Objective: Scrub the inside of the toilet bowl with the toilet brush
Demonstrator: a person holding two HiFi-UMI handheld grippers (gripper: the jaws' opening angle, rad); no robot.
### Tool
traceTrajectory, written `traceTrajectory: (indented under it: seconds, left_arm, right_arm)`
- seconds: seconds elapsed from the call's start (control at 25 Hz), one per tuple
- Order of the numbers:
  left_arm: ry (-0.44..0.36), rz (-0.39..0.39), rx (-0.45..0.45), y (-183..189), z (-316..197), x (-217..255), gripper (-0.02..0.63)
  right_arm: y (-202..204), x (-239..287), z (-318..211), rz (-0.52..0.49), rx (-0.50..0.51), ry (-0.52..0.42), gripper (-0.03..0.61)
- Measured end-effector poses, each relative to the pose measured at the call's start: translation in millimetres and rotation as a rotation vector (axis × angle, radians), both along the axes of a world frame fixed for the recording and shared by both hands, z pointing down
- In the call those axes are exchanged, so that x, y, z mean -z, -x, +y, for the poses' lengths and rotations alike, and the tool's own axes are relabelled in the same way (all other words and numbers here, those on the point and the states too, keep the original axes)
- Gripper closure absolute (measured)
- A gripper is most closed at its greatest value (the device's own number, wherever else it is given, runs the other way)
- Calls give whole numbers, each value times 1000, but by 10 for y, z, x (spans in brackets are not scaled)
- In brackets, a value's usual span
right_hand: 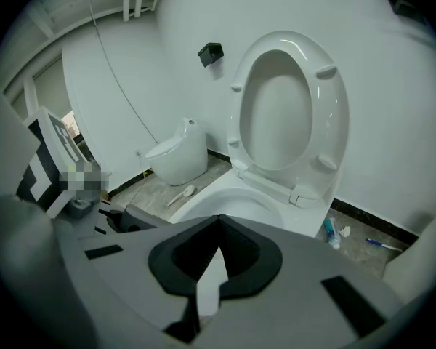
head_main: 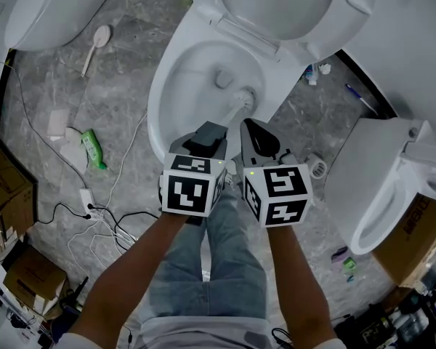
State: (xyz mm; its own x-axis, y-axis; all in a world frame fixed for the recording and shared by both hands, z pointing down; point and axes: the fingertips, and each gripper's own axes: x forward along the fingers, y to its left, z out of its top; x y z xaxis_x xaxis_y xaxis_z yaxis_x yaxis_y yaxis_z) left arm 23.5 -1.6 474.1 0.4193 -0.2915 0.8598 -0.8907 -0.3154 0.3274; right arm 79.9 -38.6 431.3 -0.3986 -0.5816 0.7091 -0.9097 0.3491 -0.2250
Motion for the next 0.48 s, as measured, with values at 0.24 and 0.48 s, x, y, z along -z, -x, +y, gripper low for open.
traceTrajectory:
  seconds: [0.24,0.48]
  left_arm:
    - [-25,15,11,-75,-125,-67,457]
    - [-60,40,15,-149,-254,-148,457]
  right_arm:
    - [-17,-35,-75,-8,9,-23,580]
    - [-72,-47,-125,-14,4,-58,580]
